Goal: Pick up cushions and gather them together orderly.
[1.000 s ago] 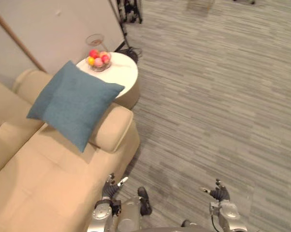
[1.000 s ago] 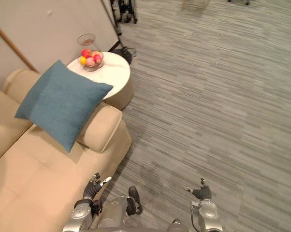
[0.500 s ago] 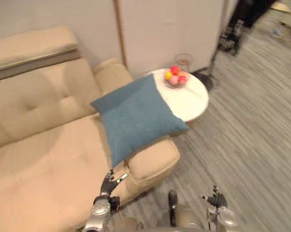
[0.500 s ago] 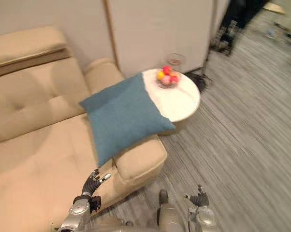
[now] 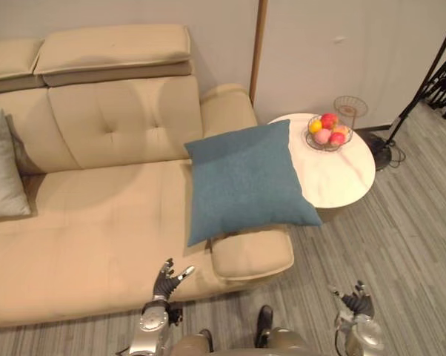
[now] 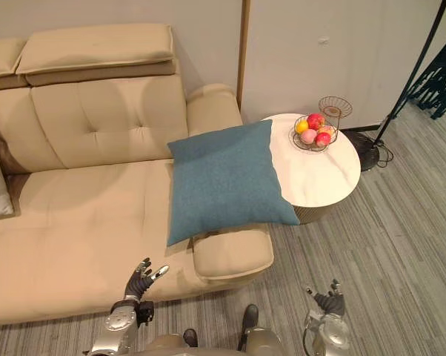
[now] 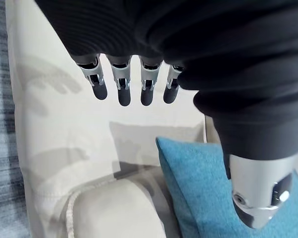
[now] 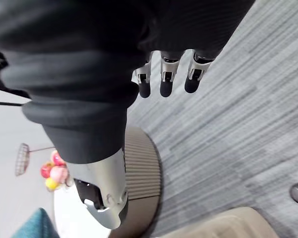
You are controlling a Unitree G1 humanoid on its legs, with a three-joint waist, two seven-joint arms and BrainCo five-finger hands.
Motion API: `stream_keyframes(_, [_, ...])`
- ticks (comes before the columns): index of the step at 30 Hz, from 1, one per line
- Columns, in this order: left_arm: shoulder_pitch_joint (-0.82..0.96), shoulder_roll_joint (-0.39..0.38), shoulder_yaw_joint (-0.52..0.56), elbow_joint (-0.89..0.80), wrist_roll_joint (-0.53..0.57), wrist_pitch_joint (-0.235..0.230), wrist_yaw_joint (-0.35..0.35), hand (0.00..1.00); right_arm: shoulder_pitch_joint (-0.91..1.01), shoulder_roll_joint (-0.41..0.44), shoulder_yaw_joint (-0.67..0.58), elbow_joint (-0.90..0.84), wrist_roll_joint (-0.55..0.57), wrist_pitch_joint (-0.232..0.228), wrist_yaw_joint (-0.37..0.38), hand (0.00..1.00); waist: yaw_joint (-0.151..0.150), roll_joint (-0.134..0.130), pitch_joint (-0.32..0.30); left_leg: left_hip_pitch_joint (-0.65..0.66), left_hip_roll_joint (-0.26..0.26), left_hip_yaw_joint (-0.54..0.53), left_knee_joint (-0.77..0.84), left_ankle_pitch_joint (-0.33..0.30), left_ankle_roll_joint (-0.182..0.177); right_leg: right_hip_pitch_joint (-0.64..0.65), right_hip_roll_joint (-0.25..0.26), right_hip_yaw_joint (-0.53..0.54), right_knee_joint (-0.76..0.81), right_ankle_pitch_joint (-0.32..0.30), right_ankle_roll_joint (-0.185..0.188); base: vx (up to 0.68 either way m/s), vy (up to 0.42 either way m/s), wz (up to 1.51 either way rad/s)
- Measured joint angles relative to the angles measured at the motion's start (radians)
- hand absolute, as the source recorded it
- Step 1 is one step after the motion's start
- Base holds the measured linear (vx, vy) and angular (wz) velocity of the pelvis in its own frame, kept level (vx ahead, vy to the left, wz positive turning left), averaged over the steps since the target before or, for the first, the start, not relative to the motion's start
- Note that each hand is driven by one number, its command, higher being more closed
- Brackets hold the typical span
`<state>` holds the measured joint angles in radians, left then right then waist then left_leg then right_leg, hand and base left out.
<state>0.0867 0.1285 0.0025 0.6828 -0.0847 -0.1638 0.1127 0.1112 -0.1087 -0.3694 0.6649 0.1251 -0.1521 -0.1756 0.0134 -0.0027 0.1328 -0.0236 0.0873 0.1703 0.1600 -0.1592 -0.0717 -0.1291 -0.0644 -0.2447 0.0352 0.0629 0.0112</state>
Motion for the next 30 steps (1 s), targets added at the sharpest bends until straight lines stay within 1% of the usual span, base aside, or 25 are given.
stream_keyframes(1, [0.001, 0.021, 0.008, -0.003, 0.0, 0.0, 0.001, 0.0, -0.006, -0.011, 0.0, -0.026, 0.0, -0.001, 0.0, 0.0, 0.001, -0.007, -0.004, 0.0, -0.001, 0.005, -0.017, 0.011, 0.01, 0.0, 0.003, 0.001, -0.018, 0.014, -0.001, -0.12, -0.035, -0.05])
stream_keyframes(2, [0.001, 0.047, 0.011, -0.004, 0.0, 0.0, 0.002, 0.0, -0.024, -0.028, 0.0, -0.035, -0.001, -0.006, 0.0, 0.0, 0.002, -0.015, -0.009, 0.0, -0.001, 0.019, -0.028, 0.018, 0.009, 0.0, 0.007, 0.006, -0.036, 0.031, -0.007, -0.11, -0.033, -0.11])
stream_keyframes(4, [-0.003, 0.069, 0.021, -0.005, 0.0, 0.0, 0.002, 0.0, -0.05, -0.052, 0.005, -0.049, -0.001, -0.008, 0.001, 0.0, -0.001, -0.02, -0.012, -0.006, -0.002, 0.03, -0.042, 0.026, 0.007, 0.0, 0.011, 0.018, -0.053, 0.042, -0.008, -0.12, -0.032, -0.18])
stream_keyframes(7, [-0.067, 0.083, 0.044, -0.005, -0.007, 0.0, 0.004, 0.0, -0.097, -0.111, 0.017, -0.057, -0.001, -0.016, 0.002, 0.0, 0.0, -0.02, -0.012, -0.026, -0.005, 0.042, -0.056, 0.033, 0.003, -0.02, 0.012, 0.024, -0.076, 0.059, -0.004, -0.1, -0.031, -0.08])
stream_keyframes(11, [-0.178, 0.097, 0.037, -0.001, -0.042, 0.0, 0.014, 0.0, -0.209, -0.169, 0.091, -0.056, 0.0, -0.015, 0.002, 0.0, -0.005, -0.019, -0.002, -0.082, -0.004, 0.051, -0.055, 0.046, -0.009, -0.078, 0.011, 0.029, -0.073, 0.073, -0.006, -0.07, -0.027, -0.05])
stream_keyframes(12, [-0.239, 0.097, 0.027, 0.015, -0.063, -0.002, 0.023, 0.0, -0.266, -0.184, 0.135, -0.053, 0.0, -0.015, 0.002, 0.0, -0.004, -0.021, 0.016, -0.1, -0.003, 0.051, -0.049, 0.051, -0.007, -0.093, 0.011, 0.028, -0.071, 0.082, -0.018, -0.03, -0.014, 0.03])
stream_keyframes(14, [-0.33, 0.102, 0.022, 0.05, -0.081, -0.002, 0.025, 0.0, -0.36, -0.203, 0.198, -0.042, 0.0, -0.015, 0.002, 0.0, -0.004, -0.024, 0.036, -0.149, 0.0, 0.049, -0.027, 0.052, -0.006, -0.131, 0.011, 0.027, -0.071, 0.101, -0.026, -0.05, 0.001, 0.03])
stream_keyframes(15, [-0.415, 0.113, 0.003, 0.084, -0.111, -0.002, 0.03, 0.0, -0.458, -0.216, 0.244, -0.02, 0.0, -0.014, 0.001, 0.0, -0.002, -0.025, 0.066, -0.188, 0.001, 0.047, -0.006, 0.052, -0.006, -0.158, 0.009, 0.026, -0.07, 0.112, -0.028, -0.06, 0.008, 0.04])
stream_keyframes(17, [-0.509, 0.119, -0.003, 0.116, -0.144, -0.003, 0.043, 0.0, -0.577, -0.221, 0.283, 0.017, 0.0, -0.011, -0.001, 0.0, 0.0, -0.025, 0.102, -0.222, 0.002, 0.045, 0.013, 0.053, -0.005, -0.181, 0.008, 0.027, -0.07, 0.123, -0.032, -0.06, 0.016, 0.05])
stream_keyframes(20, [-0.682, 0.132, -0.011, 0.189, -0.222, -0.01, 0.071, 0.0, -0.78, -0.221, 0.362, 0.09, 0.0, 0.007, -0.028, 0.0, 0.003, -0.025, 0.147, -0.293, 0.006, 0.03, 0.056, 0.056, -0.001, -0.227, 0.008, 0.026, -0.069, 0.134, -0.03, -0.04, 0.026, 0.12])
stream_keyframes(21, [-0.765, 0.134, -0.013, 0.224, -0.24, -0.014, 0.085, 0.0, -0.87, -0.22, 0.388, 0.12, 0.002, 0.009, -0.042, 0.0, 0.006, -0.025, 0.182, -0.298, 0.006, 0.024, 0.071, 0.056, -0.002, -0.234, 0.007, 0.026, -0.067, 0.136, -0.031, -0.01, 0.036, 0.12])
stream_keyframes(22, [-0.794, 0.134, -0.014, 0.241, -0.245, -0.017, 0.088, 0.0, -0.902, -0.219, 0.398, 0.134, 0.003, 0.009, -0.044, 0.0, 0.006, -0.025, 0.191, -0.306, 0.006, 0.024, 0.075, 0.057, -0.002, -0.244, 0.007, 0.028, -0.061, 0.136, -0.031, -0.01, 0.05, 0.09])
stream_keyframes(23, [-0.865, 0.136, -0.026, 0.279, -0.26, -0.018, 0.094, 0.0, -0.978, -0.217, 0.42, 0.163, 0.005, 0.01, -0.049, 0.0, 0.005, -0.022, 0.204, -0.337, 0.007, 0.024, 0.089, 0.058, -0.003, -0.272, 0.004, 0.031, -0.048, 0.136, -0.032, -0.03, 0.064, 0.04])
stream_keyframes(24, [-0.935, 0.142, -0.05, 0.315, -0.278, -0.018, 0.105, 0.0, -1.055, -0.207, 0.439, 0.199, 0.015, 0.014, -0.064, 0.0, 0.005, -0.024, 0.231, -0.349, 0.007, 0.023, 0.091, 0.06, -0.004, -0.283, 0.002, 0.032, -0.047, 0.144, -0.041, -0.04, 0.062, 0.06])
stream_keyframes(26, [-1.023, 0.141, -0.078, 0.359, -0.293, -0.018, 0.109, 0.0, -1.139, -0.183, 0.45, 0.242, 0.027, 0.023, -0.085, 0.0, 0.004, -0.026, 0.263, -0.361, 0.003, 0.022, 0.091, 0.064, 0.0, -0.296, -0.001, 0.033, -0.047, 0.147, -0.04, -0.03, 0.045, 0.04])
stream_keyframes(27, [-1.046, 0.139, -0.087, 0.373, -0.297, -0.018, 0.109, 1.0, -1.159, -0.175, 0.455, 0.257, 0.031, 0.023, -0.088, 0.0, 0.004, -0.025, 0.264, -0.371, 0.002, 0.022, 0.091, 0.065, 0.002, -0.306, -0.002, 0.035, -0.047, 0.15, -0.039, -0.02, 0.046, 0.0])
stream_keyframes(28, [-1.083, 0.132, -0.103, 0.398, -0.298, -0.017, 0.109, 1.0, -1.189, -0.163, 0.47, 0.279, 0.032, 0.023, -0.098, 1.0, 0.0, -0.025, 0.265, -0.388, 0.0, 0.023, 0.088, 0.068, 0.004, -0.324, -0.005, 0.046, -0.048, 0.156, -0.032, -0.01, 0.054, -0.06])
stream_keyframes(30, [-1.125, 0.115, -0.121, 0.432, -0.299, -0.014, 0.112, 1.0, -1.213, -0.147, 0.496, 0.304, 0.032, 0.024, -0.109, 1.0, -0.004, -0.026, 0.267, -0.404, -0.003, 0.027, 0.083, 0.071, 0.009, -0.344, -0.006, 0.06, -0.05, 0.165, -0.027, 0.0, 0.053, -0.09])
